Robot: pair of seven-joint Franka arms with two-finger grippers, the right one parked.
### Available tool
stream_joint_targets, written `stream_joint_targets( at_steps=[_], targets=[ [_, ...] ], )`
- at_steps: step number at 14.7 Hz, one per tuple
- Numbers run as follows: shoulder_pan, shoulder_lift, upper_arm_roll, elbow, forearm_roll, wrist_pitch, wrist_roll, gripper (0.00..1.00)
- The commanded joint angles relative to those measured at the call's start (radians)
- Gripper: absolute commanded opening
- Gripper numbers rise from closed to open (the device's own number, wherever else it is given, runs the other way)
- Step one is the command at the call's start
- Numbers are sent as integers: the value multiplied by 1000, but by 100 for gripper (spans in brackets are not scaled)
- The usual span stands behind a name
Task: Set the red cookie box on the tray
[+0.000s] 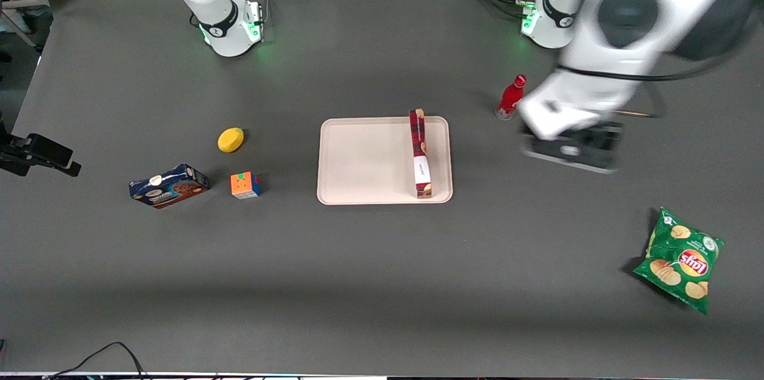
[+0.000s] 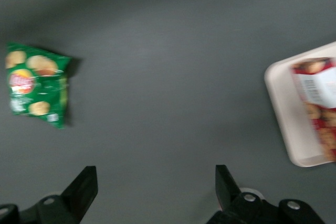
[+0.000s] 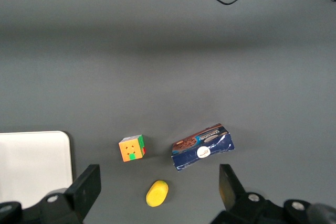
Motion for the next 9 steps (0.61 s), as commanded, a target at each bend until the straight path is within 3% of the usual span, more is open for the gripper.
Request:
stream_joint_targets(
  at_steps=[1,4,7,9],
  targets=[
    [-2,-64,158,-59,-30,11,186,100],
    [104,-71,146,-64,-33,5,283,100],
    [335,-71,-68,-62,-43,1,323,100],
    [368,-69,-92,-62,-49,-1,314,100]
  ],
)
